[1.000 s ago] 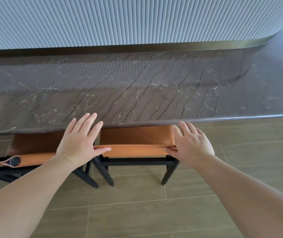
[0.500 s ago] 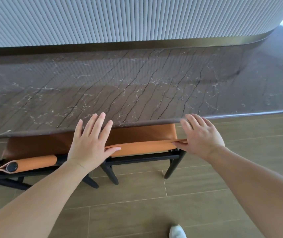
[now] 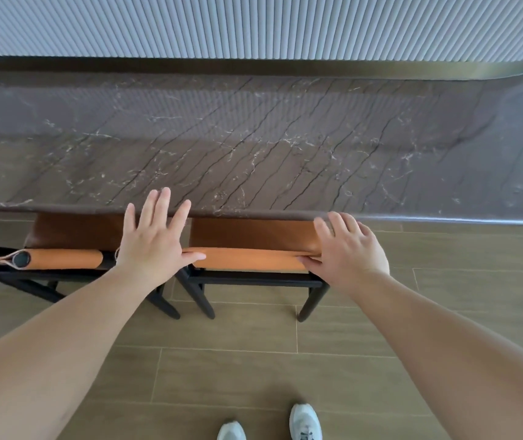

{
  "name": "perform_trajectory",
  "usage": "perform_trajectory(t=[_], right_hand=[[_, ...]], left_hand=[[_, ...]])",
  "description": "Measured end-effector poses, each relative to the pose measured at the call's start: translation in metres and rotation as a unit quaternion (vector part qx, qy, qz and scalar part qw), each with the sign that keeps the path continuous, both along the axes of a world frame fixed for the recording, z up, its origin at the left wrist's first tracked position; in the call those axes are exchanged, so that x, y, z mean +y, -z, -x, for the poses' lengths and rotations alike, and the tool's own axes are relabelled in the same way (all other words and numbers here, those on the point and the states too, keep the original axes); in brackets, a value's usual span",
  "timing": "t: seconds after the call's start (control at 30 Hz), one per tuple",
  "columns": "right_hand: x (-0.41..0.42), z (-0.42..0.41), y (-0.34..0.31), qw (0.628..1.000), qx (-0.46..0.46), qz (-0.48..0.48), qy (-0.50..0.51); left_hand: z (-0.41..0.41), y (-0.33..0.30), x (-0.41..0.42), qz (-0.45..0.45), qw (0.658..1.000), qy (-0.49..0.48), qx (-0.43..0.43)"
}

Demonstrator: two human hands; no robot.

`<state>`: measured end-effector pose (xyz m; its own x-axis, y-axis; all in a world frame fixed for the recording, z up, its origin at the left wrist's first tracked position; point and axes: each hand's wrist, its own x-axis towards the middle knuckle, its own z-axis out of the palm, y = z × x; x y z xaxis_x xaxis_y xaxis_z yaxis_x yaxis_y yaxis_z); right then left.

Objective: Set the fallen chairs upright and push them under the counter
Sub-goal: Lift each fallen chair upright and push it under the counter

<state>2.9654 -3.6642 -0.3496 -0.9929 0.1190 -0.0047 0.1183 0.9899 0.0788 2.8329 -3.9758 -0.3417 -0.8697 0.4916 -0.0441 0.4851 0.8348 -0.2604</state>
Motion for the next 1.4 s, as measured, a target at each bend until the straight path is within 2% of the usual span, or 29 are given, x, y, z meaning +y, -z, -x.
perform_trajectory(t=[0.13, 0.23, 0.4, 0.5, 0.57, 0.67, 0.8, 0.93, 1.2, 1.4], right_hand=[[-0.004, 0.001, -0.012, 0.995, -0.094, -0.008, 0.01], [-0.011, -0.002, -0.023, 0.986, -0.167, -0.016, 0.007], [-0.019, -0.024, -0.035, 0.986, -0.163, 0.033, -0.006], [-0.03, -0.038, -0.049, 0.987, -0.129, 0.085, -0.046], [-0.037, -0.044, -0.06, 0.978, -0.115, 0.166, -0.044], [-0.045, -0.049, -0.078, 0.947, -0.133, 0.293, -0.017], [-0.062, -0.057, -0.097, 0.908, -0.132, 0.398, 0.002], [-0.095, -0.07, -0.117, 0.855, -0.144, 0.497, 0.019], [-0.191, -0.118, -0.132, 0.767, -0.209, 0.606, 0.026], [-0.268, -0.176, -0.142, 0.744, -0.241, 0.624, 0.004]], left_hand=[[-0.022, -0.006, 0.012, 0.035, 0.995, -0.085, -0.049], [-0.049, -0.023, 0.021, 0.037, 0.989, -0.075, -0.12], [-0.112, -0.053, 0.029, -0.08, 0.979, -0.075, -0.172], [-0.147, -0.071, 0.024, -0.168, 0.954, -0.126, -0.212], [-0.166, -0.085, 0.021, -0.236, 0.918, -0.184, -0.262], [-0.184, -0.104, 0.017, -0.342, 0.849, -0.259, -0.308], [-0.2, -0.128, 0.016, -0.535, 0.708, -0.353, -0.296], [-0.228, -0.142, 0.007, -0.628, 0.618, -0.388, -0.273], [-0.308, -0.156, -0.055, -0.726, 0.496, -0.429, -0.206], [-0.382, -0.158, -0.13, -0.768, 0.439, -0.44, -0.157]])
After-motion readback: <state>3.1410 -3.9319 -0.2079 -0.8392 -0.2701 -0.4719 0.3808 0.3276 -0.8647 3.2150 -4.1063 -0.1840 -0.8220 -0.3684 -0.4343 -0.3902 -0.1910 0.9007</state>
